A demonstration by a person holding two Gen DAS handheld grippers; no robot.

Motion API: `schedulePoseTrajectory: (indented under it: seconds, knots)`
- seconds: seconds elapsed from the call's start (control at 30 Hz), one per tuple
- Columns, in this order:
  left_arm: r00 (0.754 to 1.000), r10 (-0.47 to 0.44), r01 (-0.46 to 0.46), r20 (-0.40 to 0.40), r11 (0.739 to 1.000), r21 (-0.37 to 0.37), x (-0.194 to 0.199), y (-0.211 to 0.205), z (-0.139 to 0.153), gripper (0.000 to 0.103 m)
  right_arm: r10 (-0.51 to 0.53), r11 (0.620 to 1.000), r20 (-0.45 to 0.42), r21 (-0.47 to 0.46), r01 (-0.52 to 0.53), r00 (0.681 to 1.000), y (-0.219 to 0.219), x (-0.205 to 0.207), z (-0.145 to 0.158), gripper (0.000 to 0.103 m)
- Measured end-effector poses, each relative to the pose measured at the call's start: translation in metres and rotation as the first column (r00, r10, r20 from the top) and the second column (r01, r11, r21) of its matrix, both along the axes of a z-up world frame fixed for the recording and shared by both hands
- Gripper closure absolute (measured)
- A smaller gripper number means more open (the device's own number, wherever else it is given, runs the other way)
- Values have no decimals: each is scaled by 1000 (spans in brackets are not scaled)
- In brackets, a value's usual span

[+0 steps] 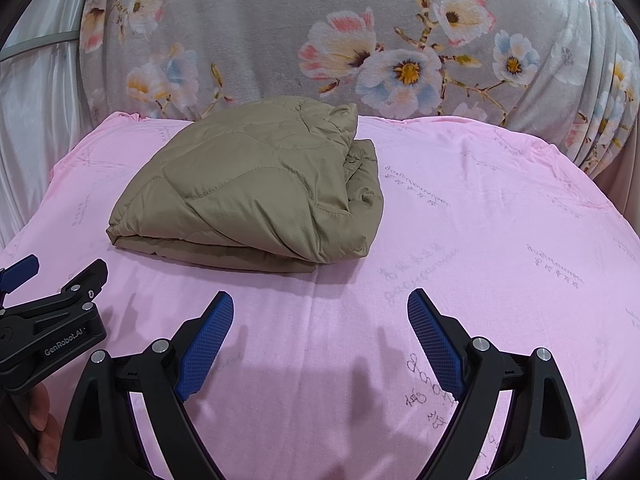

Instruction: Fold large clothes

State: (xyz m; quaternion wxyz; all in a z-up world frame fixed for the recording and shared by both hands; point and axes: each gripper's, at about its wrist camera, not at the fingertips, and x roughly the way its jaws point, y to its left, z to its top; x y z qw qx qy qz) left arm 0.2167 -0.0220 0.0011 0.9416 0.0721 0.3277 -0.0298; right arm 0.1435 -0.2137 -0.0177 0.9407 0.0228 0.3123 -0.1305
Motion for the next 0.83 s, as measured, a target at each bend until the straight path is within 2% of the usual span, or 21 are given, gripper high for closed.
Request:
schedulePoseTrajectory:
  seconds: [0.83]
  knots:
    - [1000,-5,5,-1,1000,6,-1,-4,-1,5,2,1000,0,0,-2,1000,-2,0,0,17]
